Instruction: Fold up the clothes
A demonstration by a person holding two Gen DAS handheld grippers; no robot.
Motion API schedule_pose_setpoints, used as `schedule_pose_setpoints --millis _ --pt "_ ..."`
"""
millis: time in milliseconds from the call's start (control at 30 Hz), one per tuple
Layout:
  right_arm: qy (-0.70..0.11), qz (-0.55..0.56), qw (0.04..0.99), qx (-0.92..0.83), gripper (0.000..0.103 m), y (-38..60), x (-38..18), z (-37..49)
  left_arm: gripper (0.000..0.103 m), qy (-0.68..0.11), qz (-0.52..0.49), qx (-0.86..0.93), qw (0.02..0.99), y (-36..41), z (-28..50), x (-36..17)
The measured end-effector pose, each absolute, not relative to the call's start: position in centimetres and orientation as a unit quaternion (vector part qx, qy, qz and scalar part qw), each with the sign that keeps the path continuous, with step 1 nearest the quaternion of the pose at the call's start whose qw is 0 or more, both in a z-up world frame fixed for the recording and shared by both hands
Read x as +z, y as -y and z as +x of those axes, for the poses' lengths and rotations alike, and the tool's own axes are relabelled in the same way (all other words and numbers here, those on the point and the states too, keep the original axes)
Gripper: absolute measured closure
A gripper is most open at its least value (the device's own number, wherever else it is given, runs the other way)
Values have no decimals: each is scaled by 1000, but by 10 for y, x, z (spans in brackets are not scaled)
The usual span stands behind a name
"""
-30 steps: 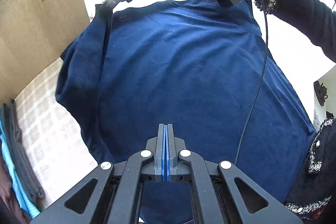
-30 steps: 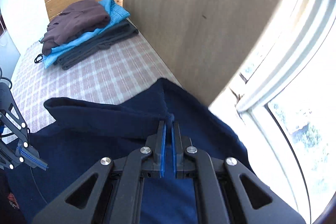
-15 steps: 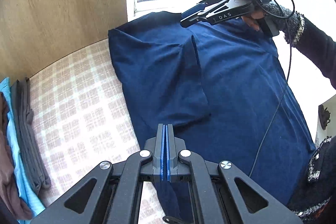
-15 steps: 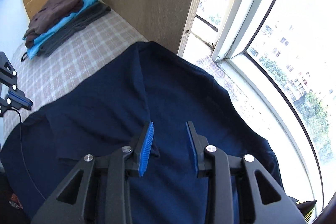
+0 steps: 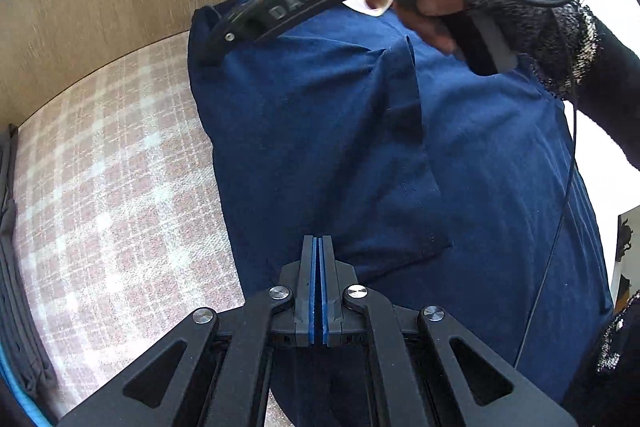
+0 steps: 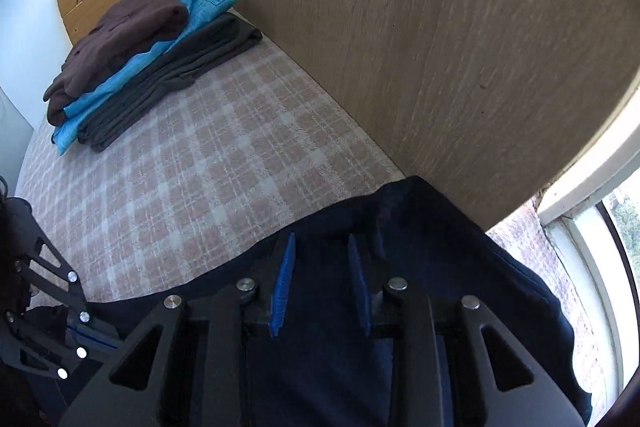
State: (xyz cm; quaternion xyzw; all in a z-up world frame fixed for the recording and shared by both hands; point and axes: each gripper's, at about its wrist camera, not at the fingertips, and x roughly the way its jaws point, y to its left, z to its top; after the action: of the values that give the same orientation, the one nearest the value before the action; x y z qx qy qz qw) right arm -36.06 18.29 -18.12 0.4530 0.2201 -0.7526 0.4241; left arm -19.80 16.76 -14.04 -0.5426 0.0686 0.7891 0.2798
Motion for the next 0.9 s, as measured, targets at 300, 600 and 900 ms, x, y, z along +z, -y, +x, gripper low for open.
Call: schedule_pose_setpoints --millis 300,600,900 --pt "-218 436 416 -767 77 -184 -165 -348 101 -41 -532 809 246 -112 -153 -104" --pt "-243 456 458 -723 76 -207 -167 -228 101 10 -552 803 224 -78 -9 -81" --pt "-306 448 428 -723 76 -154 -183 -193 98 90 -582 798 129 -48 144 -80"
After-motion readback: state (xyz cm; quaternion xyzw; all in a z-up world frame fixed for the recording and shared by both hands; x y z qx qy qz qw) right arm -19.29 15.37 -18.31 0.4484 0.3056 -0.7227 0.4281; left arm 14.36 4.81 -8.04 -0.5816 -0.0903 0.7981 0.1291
